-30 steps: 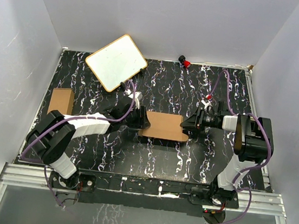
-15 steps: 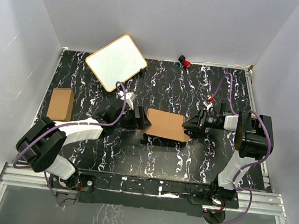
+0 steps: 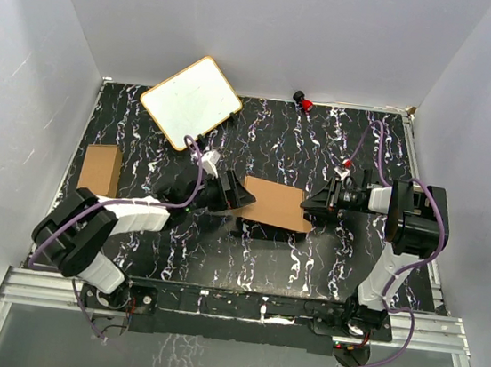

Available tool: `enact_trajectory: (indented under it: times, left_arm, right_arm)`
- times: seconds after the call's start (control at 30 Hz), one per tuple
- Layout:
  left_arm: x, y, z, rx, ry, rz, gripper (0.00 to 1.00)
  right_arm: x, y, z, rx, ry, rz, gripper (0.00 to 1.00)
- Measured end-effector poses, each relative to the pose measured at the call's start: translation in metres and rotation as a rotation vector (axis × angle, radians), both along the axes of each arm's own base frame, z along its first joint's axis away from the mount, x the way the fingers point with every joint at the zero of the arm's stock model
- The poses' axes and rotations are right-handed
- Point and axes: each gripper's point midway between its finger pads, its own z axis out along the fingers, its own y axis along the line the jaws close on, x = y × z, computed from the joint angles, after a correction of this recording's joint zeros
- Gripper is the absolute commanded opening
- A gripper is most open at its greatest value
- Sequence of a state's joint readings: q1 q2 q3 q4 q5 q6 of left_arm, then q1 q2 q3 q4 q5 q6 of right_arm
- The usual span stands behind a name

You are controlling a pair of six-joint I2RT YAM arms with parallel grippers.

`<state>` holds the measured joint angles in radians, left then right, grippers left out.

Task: Fold the paper box

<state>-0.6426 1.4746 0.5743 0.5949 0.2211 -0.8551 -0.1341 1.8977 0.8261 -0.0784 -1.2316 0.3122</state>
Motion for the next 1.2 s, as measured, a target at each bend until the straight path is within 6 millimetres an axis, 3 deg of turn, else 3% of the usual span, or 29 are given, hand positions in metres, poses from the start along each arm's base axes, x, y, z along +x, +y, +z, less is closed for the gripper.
enact_trajectory:
  times: [0.2,0.53,0.93,1.2]
  left_arm:
    - [-0.001,-0.003,-0.018,-0.005,0.071,0.011,0.95]
    - [0.003,-0.009,-0.030,-0.065,0.165,0.067,0.88]
    - [0.014,-0.019,-0.019,-0.201,0.216,0.131,0.64]
    - [0.015,-0.022,-0.018,-0.234,0.248,0.151,0.49]
  right_arm:
    - [0.000,0.000,0.000,0.007,0.004,0.006,0.25]
    - [0.000,-0.001,0.000,0.011,0.008,0.013,0.25]
    - [0.000,-0.002,0.000,0.009,0.001,0.017,0.26]
    - [0.000,-0.002,-0.001,0.000,-0.007,0.022,0.34]
